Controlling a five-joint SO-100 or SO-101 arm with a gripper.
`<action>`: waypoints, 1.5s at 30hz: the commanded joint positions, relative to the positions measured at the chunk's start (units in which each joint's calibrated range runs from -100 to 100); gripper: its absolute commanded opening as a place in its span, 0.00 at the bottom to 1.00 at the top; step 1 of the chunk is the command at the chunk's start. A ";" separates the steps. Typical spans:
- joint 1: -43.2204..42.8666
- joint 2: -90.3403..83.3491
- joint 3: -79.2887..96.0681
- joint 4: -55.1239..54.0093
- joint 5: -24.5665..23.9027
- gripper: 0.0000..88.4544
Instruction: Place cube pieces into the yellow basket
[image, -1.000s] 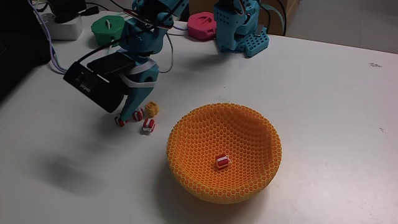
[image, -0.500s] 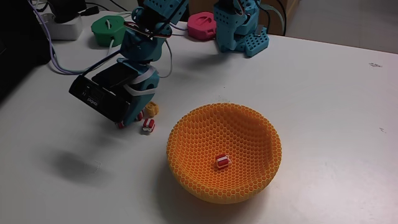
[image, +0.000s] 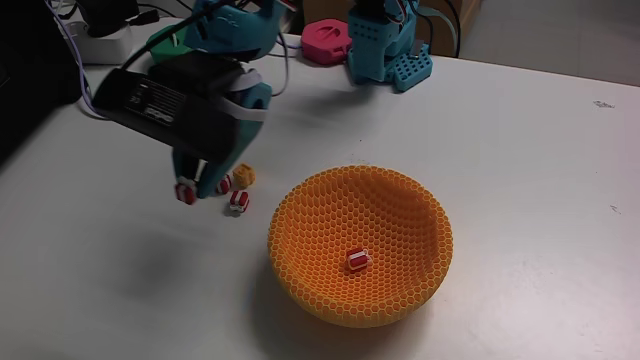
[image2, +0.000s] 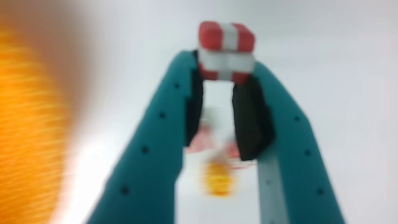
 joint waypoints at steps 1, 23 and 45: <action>-10.73 -4.34 -3.82 7.21 -3.86 0.00; -18.00 -12.20 -3.92 27.62 -4.88 0.59; 12.95 -21.29 35.56 -0.09 4.15 0.48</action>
